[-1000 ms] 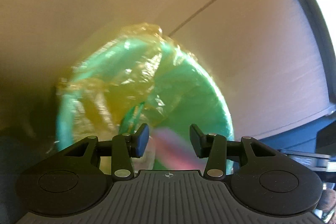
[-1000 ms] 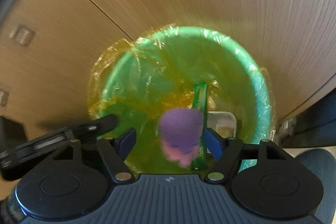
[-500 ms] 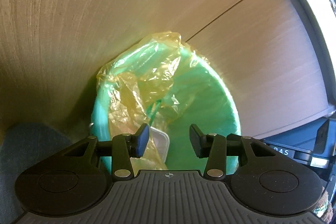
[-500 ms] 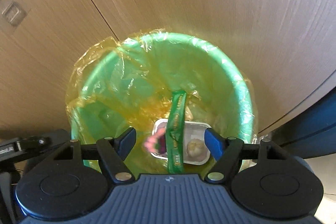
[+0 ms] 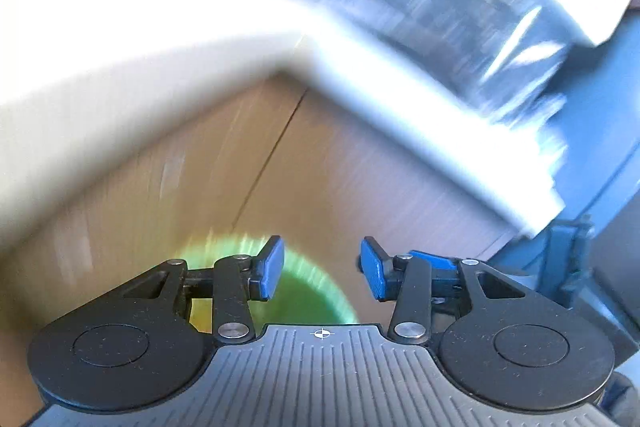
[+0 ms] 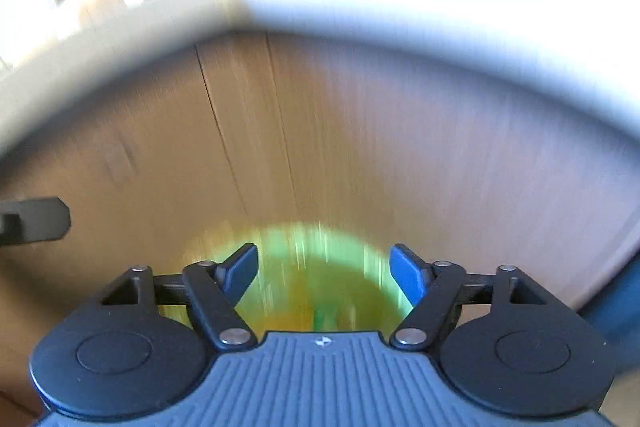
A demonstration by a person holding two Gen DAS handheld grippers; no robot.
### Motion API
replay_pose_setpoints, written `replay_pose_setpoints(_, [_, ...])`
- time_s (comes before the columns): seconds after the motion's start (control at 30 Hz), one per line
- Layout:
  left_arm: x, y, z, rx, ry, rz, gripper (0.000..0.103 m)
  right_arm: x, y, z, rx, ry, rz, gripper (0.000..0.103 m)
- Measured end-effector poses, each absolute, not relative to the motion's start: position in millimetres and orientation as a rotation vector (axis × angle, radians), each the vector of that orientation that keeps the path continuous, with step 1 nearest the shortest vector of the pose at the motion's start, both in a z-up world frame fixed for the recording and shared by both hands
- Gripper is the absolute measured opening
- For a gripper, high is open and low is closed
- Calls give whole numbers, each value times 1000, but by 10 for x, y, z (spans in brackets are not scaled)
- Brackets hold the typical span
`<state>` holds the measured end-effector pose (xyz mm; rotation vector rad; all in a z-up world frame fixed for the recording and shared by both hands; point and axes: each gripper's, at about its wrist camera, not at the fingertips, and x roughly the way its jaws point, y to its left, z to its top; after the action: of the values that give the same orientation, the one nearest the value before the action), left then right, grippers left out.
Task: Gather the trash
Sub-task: 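Raise both tools from the bin back over the counter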
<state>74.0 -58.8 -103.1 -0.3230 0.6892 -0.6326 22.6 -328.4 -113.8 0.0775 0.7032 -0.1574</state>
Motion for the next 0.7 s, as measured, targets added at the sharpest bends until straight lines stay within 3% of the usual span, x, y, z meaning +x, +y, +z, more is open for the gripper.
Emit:
replay_pose_setpoints(0.1, [614,-441,-337,-251,543,-591,47,200,-3117,-527,31,502,-148,103])
replay_pose_setpoints(0.27, [581,27,483,-158,398,-379,47,251,-2819,167,-43,378,-40,103])
replay_pose_setpoints(0.43, [903,701,972,-165,306,-120,47,337,-2673,427,37,377,49,103])
replay_pose_setpoints(0.6, [1355,1348,1057,-212,275,35,47,557,-2601,420,96,456,105,103])
replay_pose_setpoints(0.7, [1575,1487,892,-250,358,-56,47,712,-2568,410,102,427,119,103])
